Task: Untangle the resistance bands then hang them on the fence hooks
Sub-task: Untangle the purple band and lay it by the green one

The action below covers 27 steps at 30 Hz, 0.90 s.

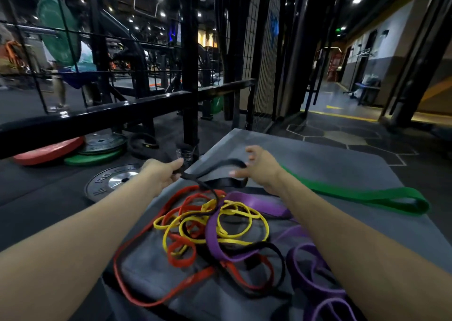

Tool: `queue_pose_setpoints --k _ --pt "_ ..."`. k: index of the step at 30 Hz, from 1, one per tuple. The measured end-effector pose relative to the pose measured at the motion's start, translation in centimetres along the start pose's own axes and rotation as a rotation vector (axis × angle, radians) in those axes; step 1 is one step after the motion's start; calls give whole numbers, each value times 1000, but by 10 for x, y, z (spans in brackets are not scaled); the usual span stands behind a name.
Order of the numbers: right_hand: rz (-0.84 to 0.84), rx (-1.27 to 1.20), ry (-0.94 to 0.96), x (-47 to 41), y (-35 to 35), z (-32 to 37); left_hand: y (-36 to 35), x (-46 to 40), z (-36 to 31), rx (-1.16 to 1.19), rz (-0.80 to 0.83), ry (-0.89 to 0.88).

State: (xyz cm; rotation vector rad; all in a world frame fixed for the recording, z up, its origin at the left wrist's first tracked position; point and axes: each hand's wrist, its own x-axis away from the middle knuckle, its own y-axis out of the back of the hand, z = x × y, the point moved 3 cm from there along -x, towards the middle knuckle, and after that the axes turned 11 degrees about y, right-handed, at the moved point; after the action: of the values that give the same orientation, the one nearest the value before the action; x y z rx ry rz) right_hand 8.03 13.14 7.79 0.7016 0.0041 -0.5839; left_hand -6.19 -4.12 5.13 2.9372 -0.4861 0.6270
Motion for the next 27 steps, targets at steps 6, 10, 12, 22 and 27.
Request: queue_pose_setpoints --k 6,10,12,22,27 --pt "47 405 66 18 -7 -33 -12 2 34 -300 55 72" --pt "39 417 132 41 -7 -43 -20 28 40 -748 -168 -364" --pt "104 449 150 58 -9 -51 -31 39 58 -822 -103 -417" --pt "218 523 90 125 24 -75 -63 83 73 -836 -37 -348" --pt "-4 383 129 142 59 -65 -96 133 31 -388 164 -491"
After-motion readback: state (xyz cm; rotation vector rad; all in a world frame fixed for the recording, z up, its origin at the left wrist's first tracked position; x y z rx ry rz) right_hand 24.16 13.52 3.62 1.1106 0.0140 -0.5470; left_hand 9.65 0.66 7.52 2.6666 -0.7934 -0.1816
